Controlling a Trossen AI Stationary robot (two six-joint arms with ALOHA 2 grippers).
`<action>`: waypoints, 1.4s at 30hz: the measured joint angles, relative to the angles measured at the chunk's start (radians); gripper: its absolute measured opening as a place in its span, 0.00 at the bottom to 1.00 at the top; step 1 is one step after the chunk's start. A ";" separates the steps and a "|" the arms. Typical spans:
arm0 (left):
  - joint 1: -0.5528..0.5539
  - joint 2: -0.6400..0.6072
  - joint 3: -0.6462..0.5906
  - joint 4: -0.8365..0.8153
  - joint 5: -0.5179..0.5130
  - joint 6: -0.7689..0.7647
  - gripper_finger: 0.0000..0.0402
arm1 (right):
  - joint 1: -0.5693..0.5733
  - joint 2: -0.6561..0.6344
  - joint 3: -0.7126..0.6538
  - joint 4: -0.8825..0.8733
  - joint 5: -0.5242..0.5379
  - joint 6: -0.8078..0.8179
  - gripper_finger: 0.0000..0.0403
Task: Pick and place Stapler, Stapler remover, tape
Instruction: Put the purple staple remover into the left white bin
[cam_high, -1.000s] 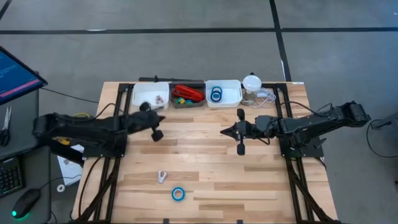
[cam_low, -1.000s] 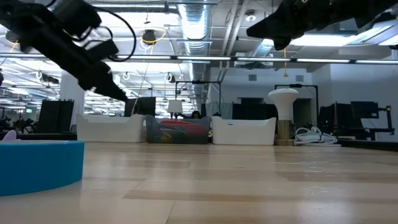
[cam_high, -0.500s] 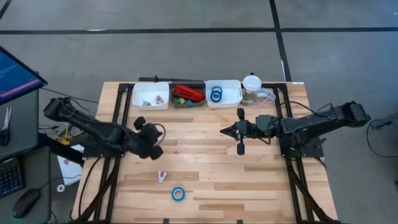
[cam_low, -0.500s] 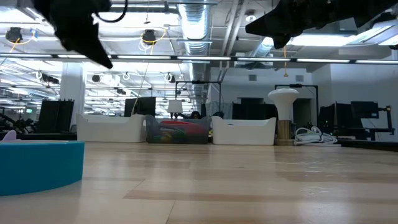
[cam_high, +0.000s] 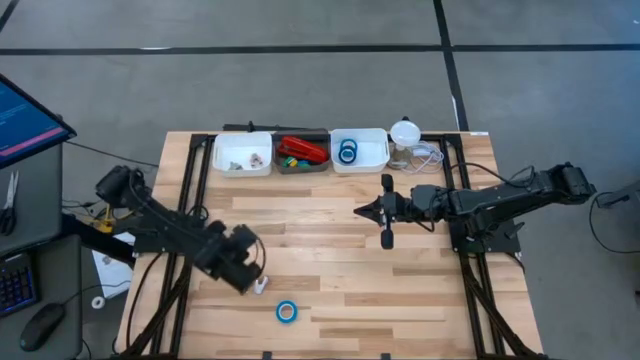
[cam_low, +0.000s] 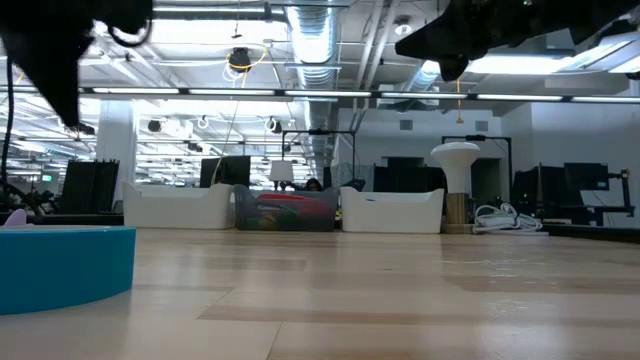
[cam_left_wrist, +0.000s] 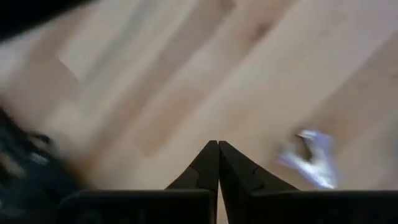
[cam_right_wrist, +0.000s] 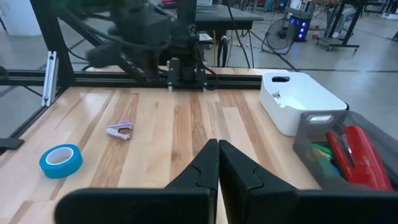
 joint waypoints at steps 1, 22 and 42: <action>-0.023 0.002 0.004 0.015 0.012 -0.051 0.00 | -0.001 0.000 0.000 -0.004 0.000 0.005 0.00; -0.150 0.136 0.025 0.314 0.128 -0.435 0.00 | -0.001 0.000 0.000 -0.044 0.000 0.007 0.00; -0.075 0.144 -0.142 0.421 0.123 -0.424 0.27 | -0.001 0.000 0.000 -0.056 0.000 0.007 0.00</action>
